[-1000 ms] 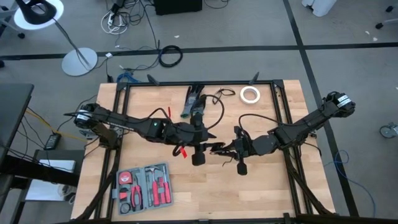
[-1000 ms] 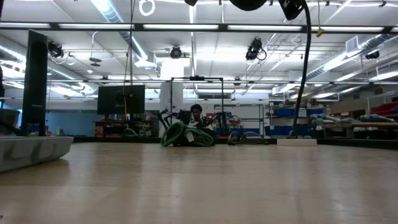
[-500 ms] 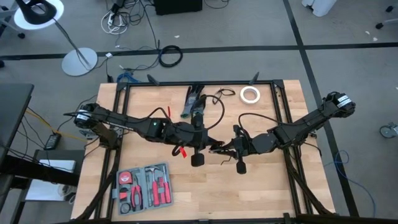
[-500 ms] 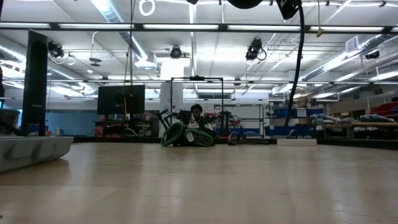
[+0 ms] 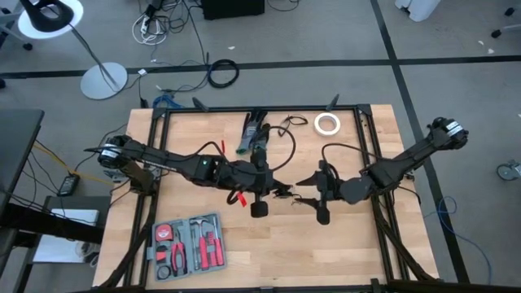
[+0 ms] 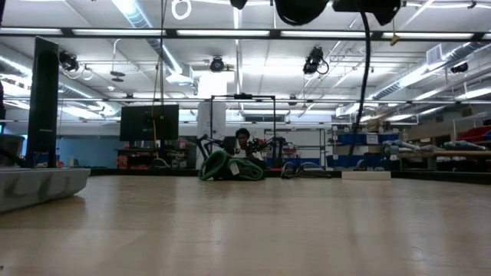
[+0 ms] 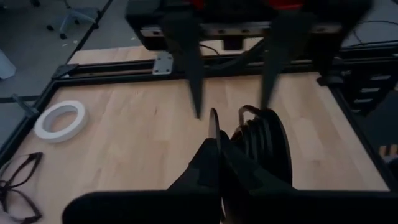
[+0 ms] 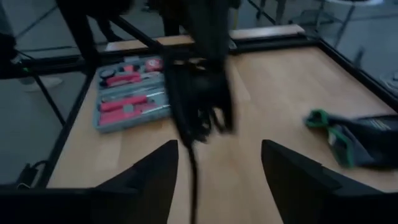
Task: Coil cords
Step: Coil the black wire into a spool
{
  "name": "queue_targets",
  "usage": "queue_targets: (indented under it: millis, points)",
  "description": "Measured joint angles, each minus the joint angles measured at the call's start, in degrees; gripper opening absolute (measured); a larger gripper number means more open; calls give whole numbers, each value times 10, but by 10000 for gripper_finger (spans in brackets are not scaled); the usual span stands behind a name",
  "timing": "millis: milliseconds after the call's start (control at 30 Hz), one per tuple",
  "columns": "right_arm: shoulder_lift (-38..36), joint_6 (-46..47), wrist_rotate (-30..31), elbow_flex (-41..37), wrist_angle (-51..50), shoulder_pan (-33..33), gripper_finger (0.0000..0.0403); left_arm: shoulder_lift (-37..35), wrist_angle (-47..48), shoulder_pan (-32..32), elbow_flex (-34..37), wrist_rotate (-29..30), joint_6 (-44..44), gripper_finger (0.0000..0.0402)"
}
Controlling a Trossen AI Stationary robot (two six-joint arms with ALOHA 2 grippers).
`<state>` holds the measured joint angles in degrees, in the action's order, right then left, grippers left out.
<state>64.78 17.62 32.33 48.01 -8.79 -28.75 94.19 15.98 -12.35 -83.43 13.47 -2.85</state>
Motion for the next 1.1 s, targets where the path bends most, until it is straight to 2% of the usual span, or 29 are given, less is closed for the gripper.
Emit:
queue_targets:
  millis: [200, 433, 833, 1100]
  points:
    - [-32, 55, 40, 0, -85, -32, 222, 0, -5, -1, 0, -2, -1, 0]
    - [-35, 68, 50, 0, -93, -69, 189, -1, -32, -1, 0, 1, -1, 0]
    - [-21, 98, 56, -1, -93, -93, 140, -2, -65, -1, 0, 2, 0, 0]
    - [-5, 113, 82, -9, -92, -107, 107, -2, -98, -1, -1, 1, 8, 0]
